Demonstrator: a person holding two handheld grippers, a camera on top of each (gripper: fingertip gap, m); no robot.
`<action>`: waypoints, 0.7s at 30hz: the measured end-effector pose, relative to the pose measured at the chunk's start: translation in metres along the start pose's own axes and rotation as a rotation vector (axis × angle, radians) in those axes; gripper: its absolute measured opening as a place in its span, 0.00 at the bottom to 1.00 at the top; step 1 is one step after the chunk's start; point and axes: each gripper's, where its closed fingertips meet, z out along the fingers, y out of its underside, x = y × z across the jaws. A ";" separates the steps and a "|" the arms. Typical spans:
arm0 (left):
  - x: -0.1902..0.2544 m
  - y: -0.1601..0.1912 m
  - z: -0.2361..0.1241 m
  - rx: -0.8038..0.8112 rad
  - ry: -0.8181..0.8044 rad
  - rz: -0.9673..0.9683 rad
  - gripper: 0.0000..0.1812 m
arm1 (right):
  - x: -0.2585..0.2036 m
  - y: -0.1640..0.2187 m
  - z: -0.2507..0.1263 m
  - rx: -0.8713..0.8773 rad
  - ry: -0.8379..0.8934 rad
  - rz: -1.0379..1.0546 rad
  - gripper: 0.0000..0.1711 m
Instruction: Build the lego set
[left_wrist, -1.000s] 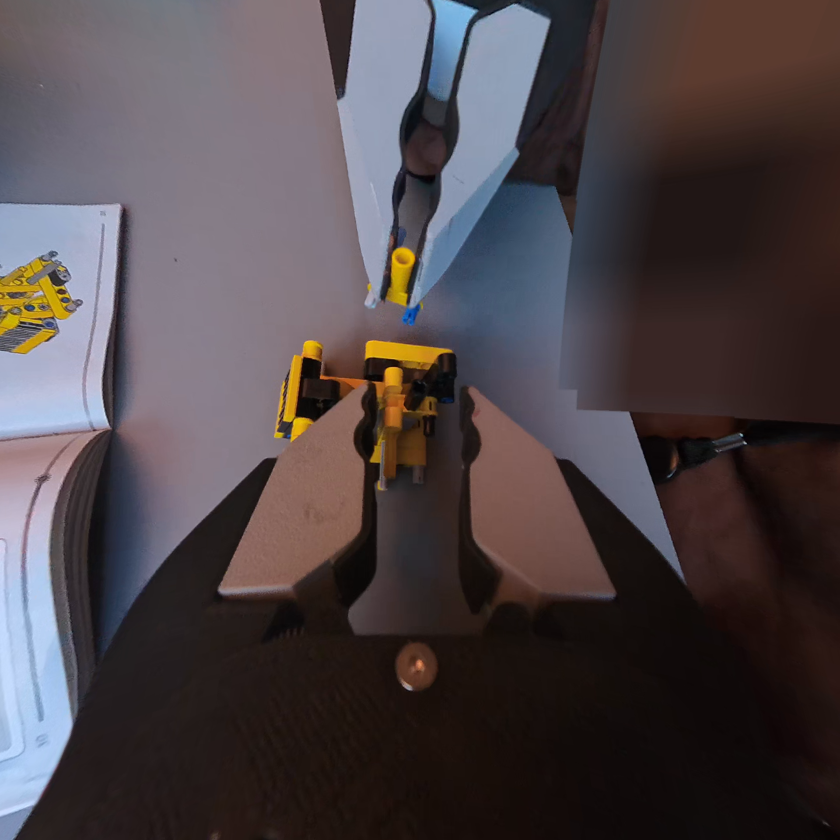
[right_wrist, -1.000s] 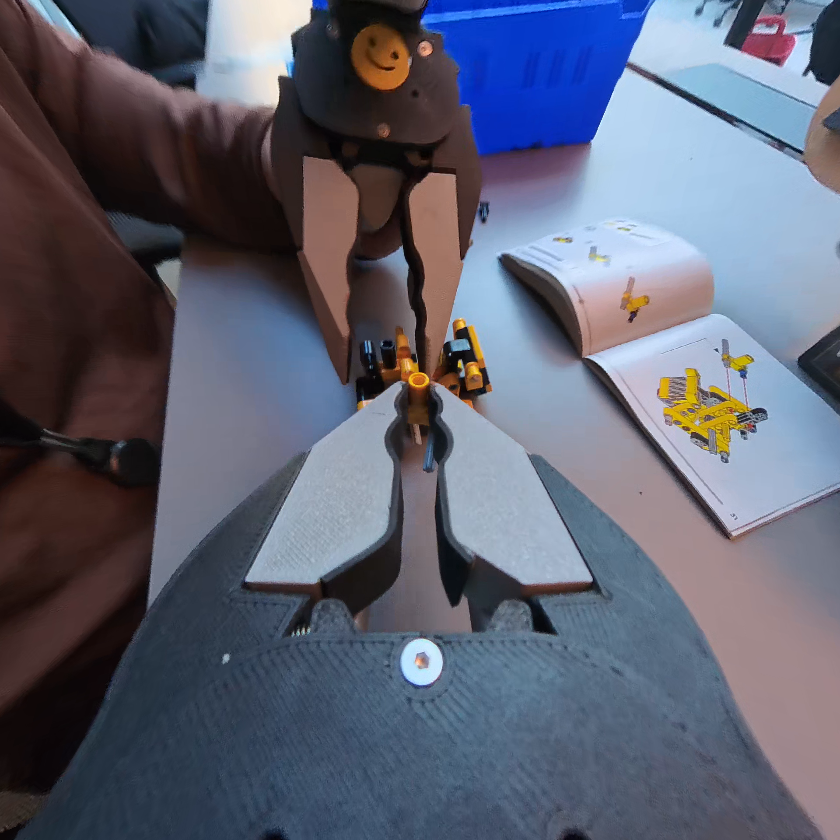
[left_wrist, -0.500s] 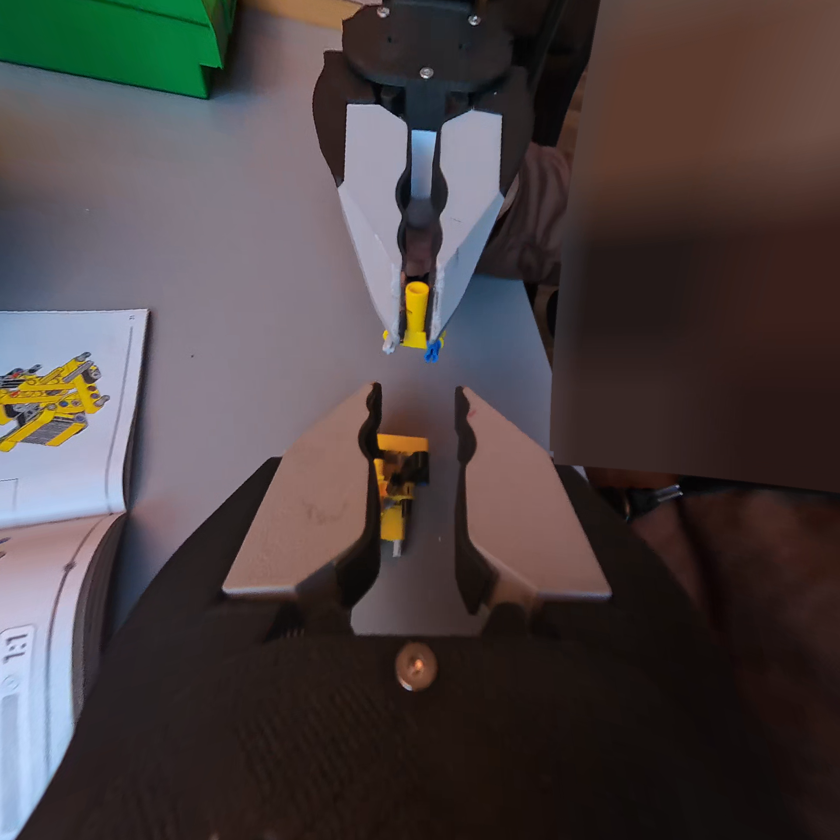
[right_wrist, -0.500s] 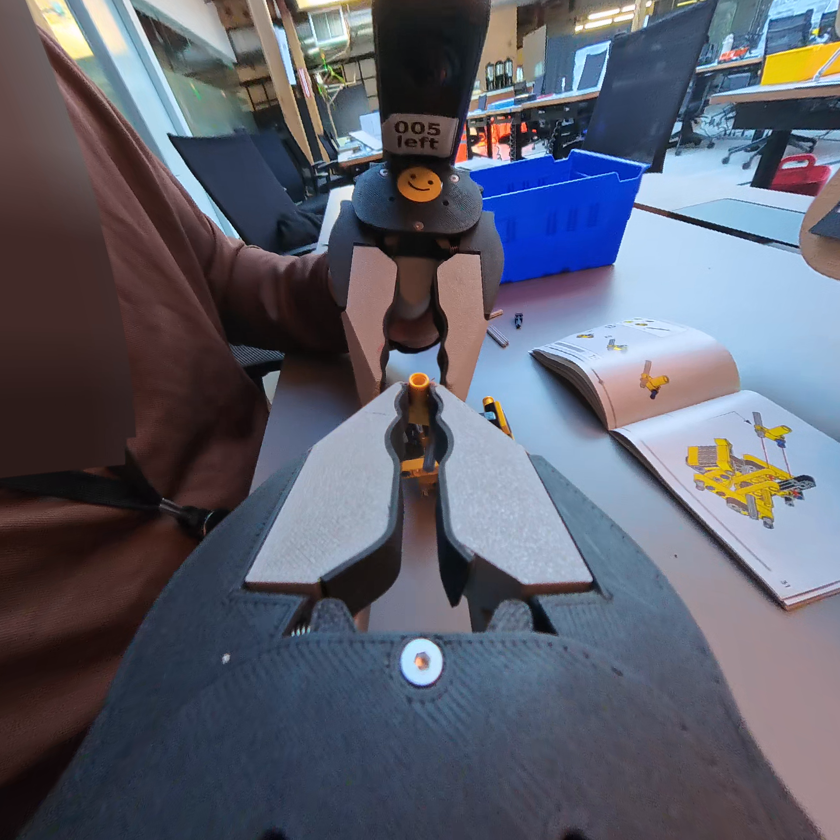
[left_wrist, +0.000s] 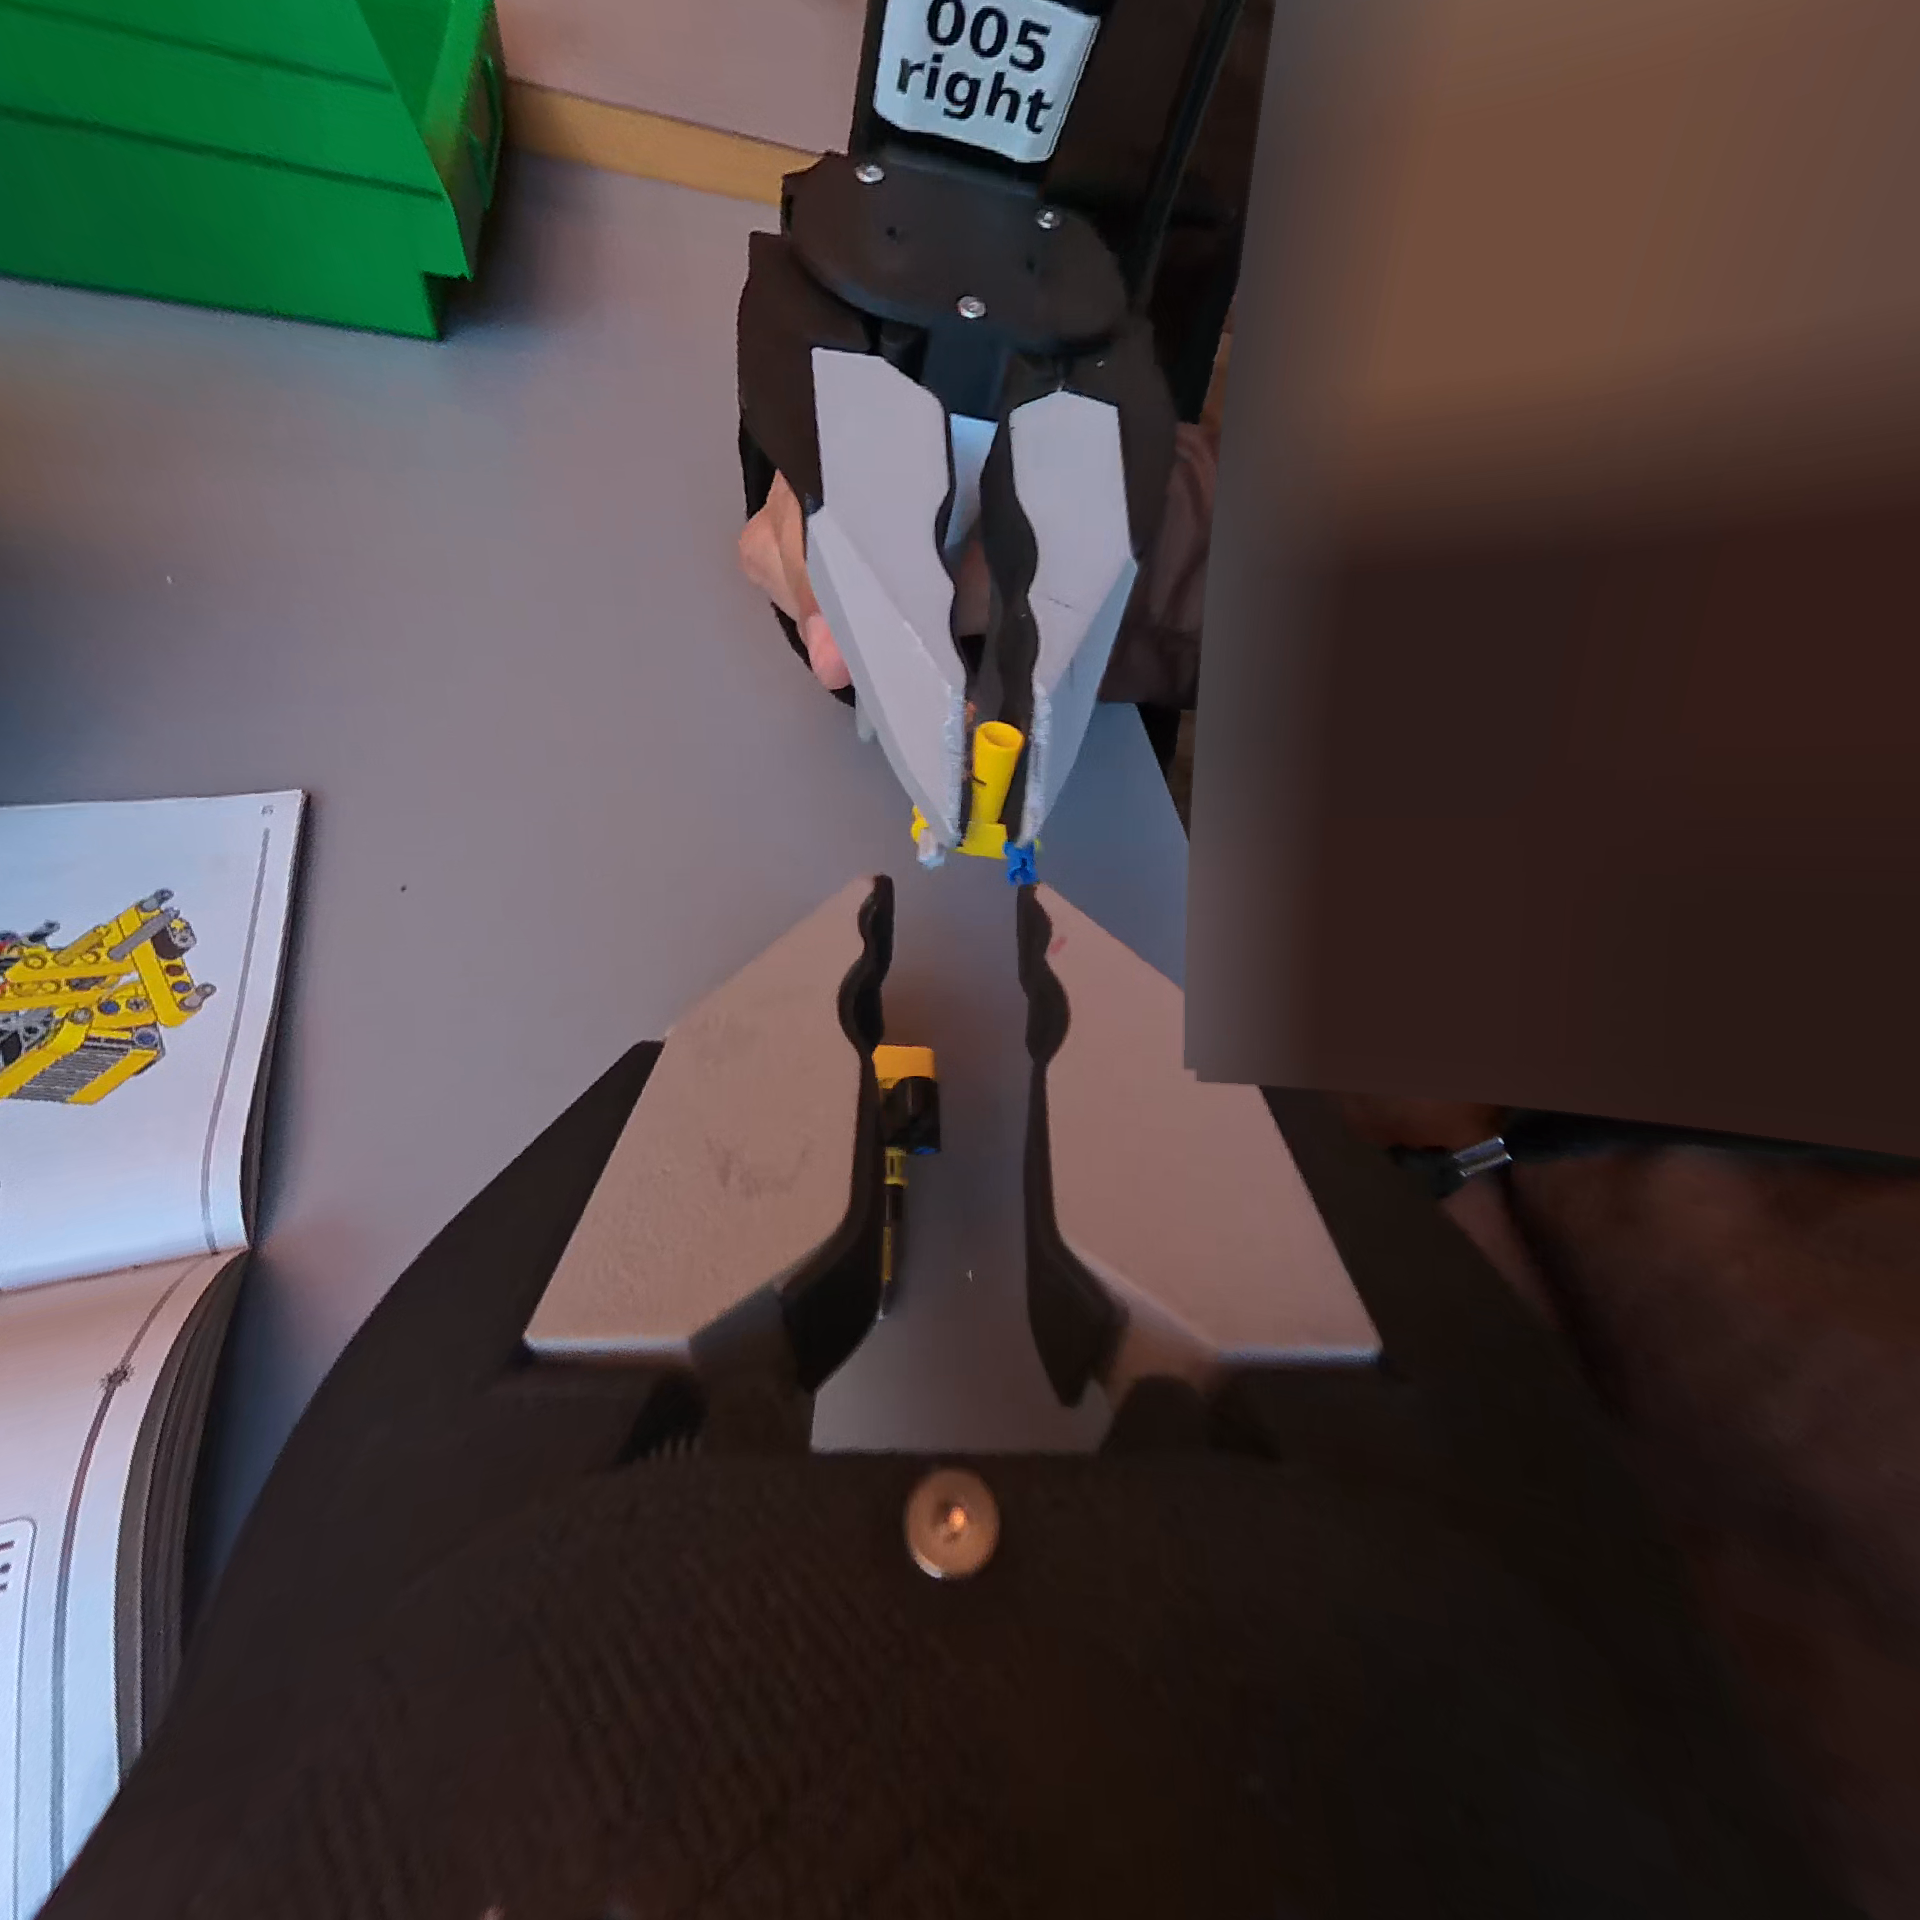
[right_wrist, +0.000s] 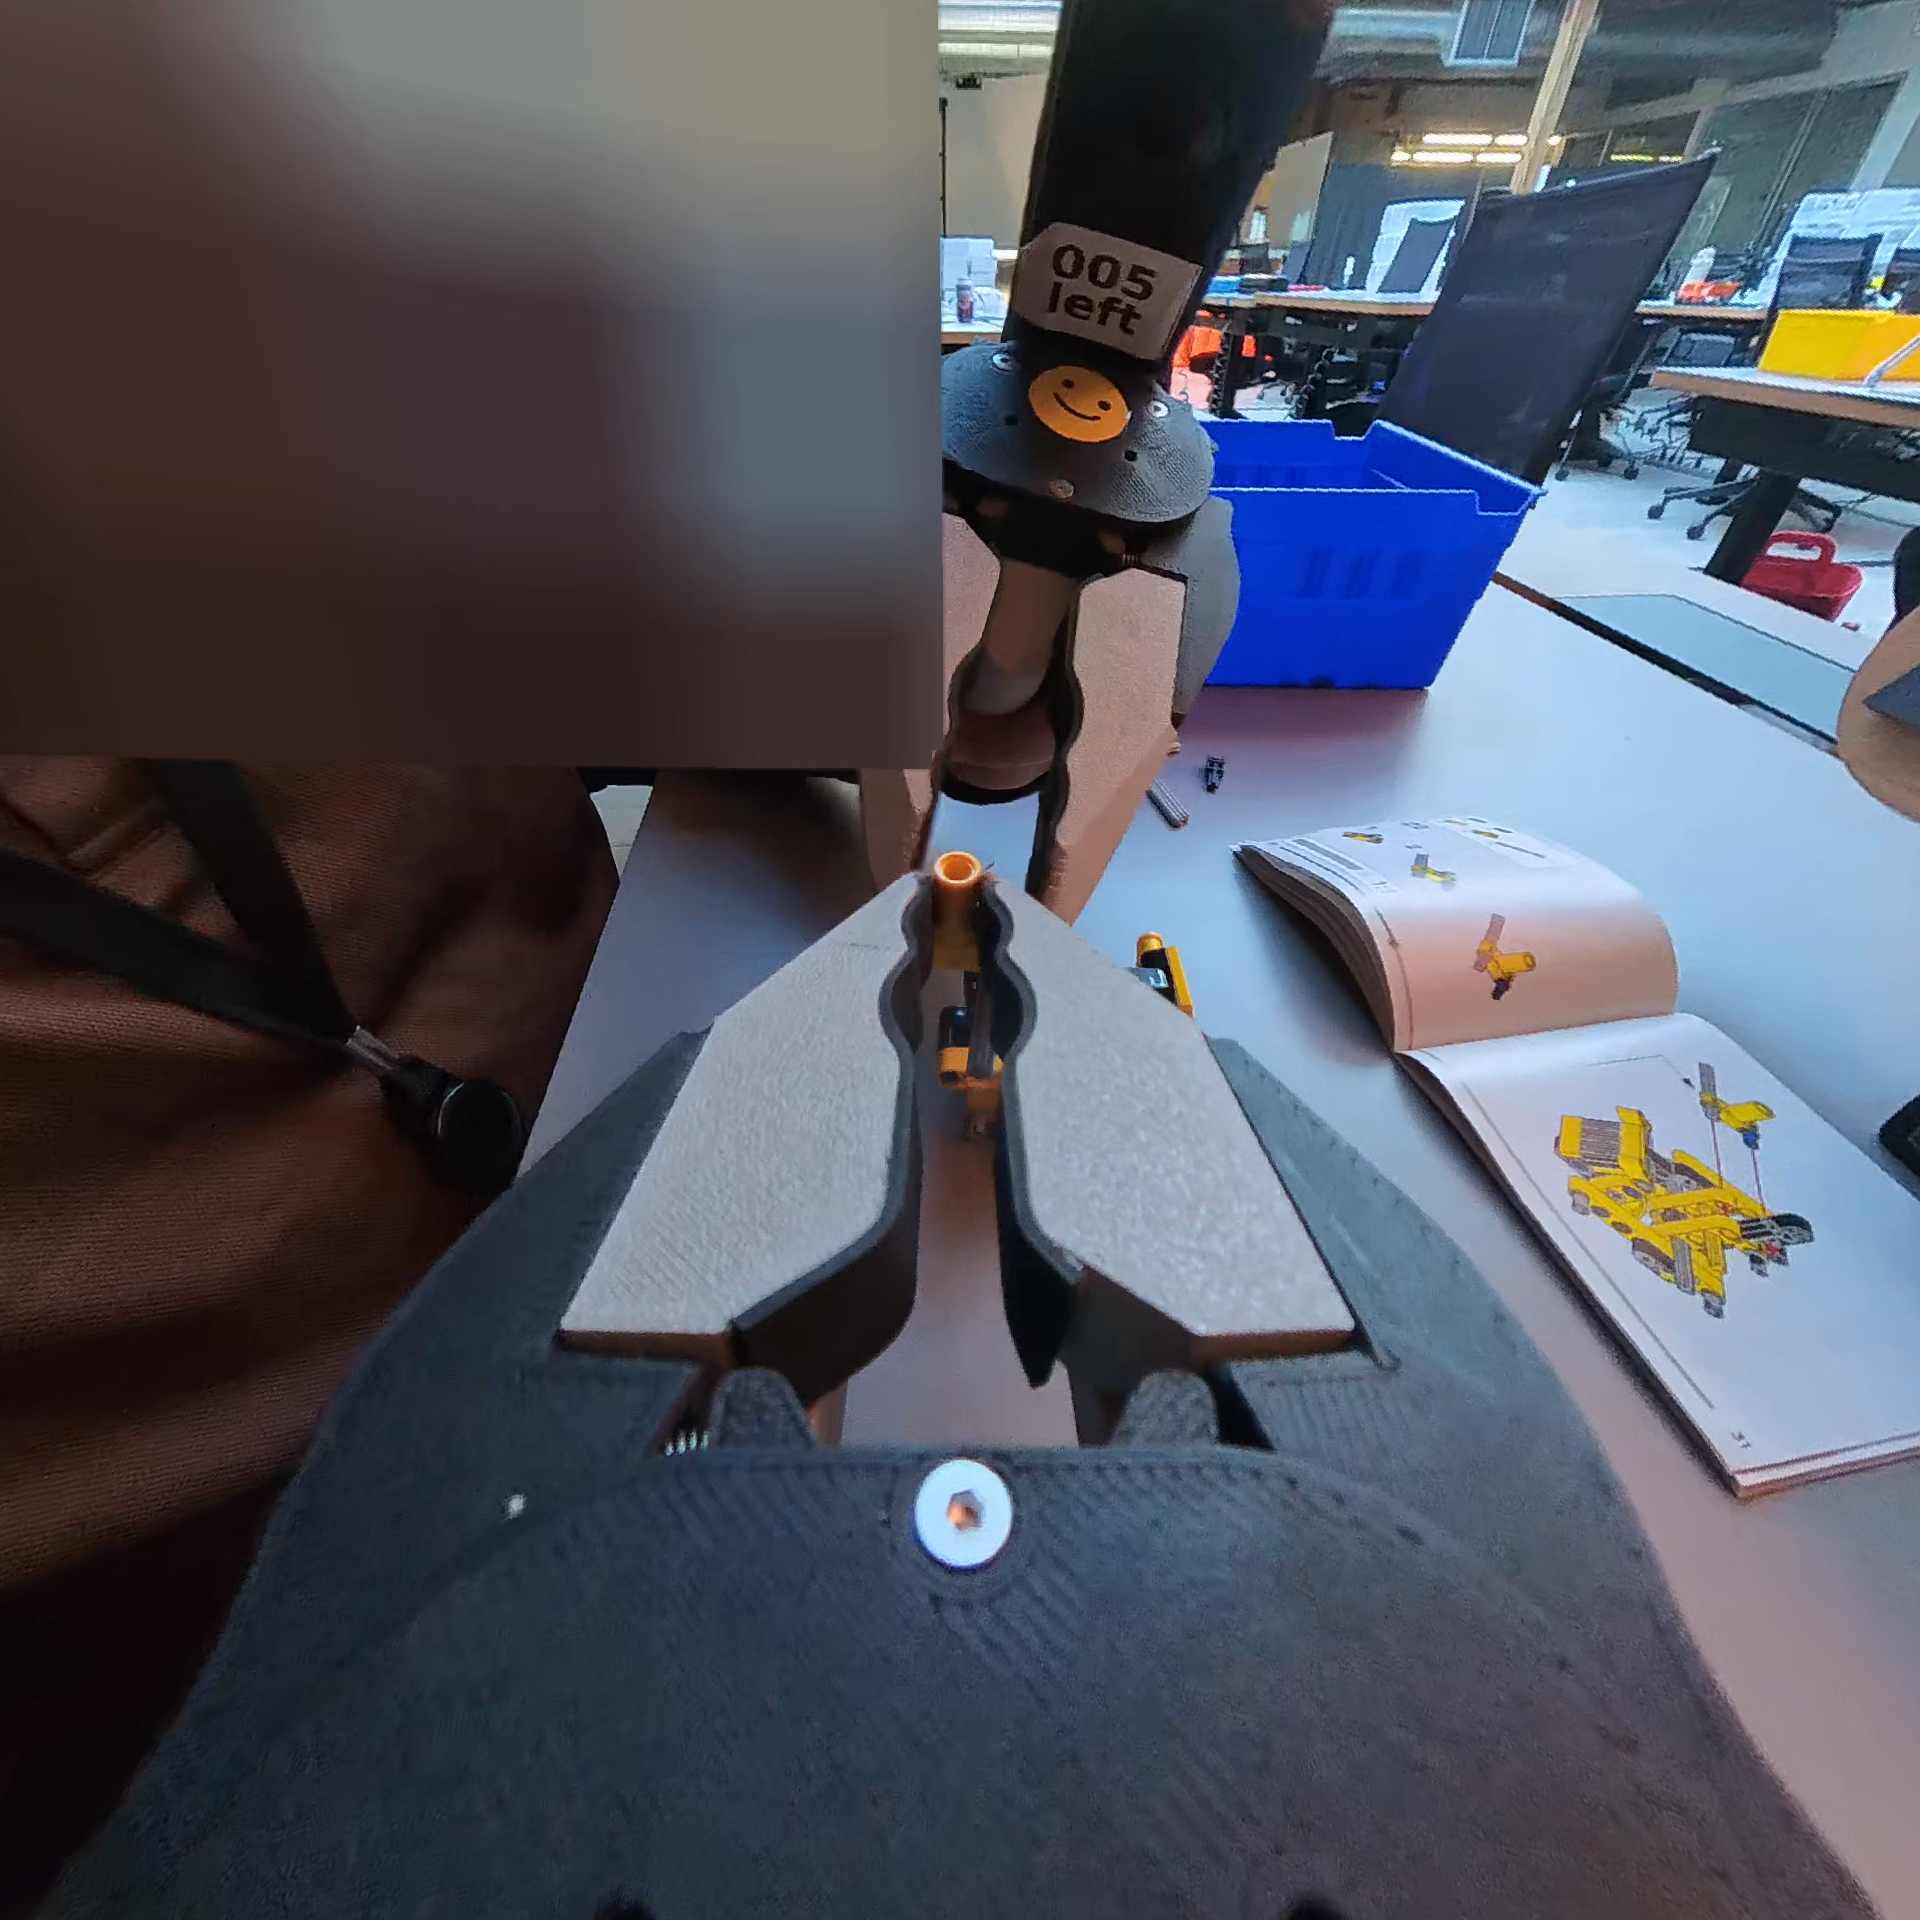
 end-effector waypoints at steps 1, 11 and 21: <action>0.001 0.000 0.000 0.005 0.007 0.001 0.12 | 0.001 0.000 0.000 -0.003 0.011 -0.004 0.02; 0.001 0.002 0.001 0.012 0.006 0.006 0.11 | 0.001 0.007 0.007 -0.045 0.030 -0.047 0.02; -0.006 0.003 -0.004 0.041 -0.011 -0.012 0.10 | 0.011 0.007 -0.001 -0.038 0.074 0.016 0.10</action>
